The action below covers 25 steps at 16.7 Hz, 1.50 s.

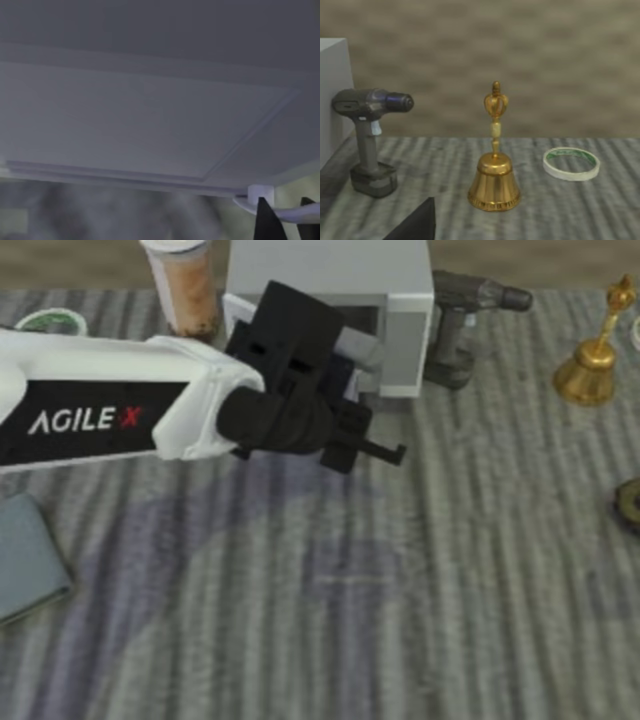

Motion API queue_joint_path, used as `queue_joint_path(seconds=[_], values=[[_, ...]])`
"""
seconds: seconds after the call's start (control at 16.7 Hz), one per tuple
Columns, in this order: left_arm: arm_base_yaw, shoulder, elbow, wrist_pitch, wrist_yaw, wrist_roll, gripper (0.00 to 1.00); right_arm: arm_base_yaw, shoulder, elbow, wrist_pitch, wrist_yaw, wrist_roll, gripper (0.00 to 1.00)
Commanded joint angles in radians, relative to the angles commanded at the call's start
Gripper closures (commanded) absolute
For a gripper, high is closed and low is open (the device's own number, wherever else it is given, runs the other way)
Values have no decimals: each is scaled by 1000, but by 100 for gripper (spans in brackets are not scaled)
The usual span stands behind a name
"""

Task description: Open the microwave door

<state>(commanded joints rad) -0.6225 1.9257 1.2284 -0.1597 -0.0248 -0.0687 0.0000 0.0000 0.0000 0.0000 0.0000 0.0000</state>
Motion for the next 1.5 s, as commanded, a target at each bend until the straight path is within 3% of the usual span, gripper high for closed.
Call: queue_joint_path(seconds=[1.5], values=[[17, -23, -33, 9, 41, 48, 100, 0, 0, 0, 0, 0, 0, 0]])
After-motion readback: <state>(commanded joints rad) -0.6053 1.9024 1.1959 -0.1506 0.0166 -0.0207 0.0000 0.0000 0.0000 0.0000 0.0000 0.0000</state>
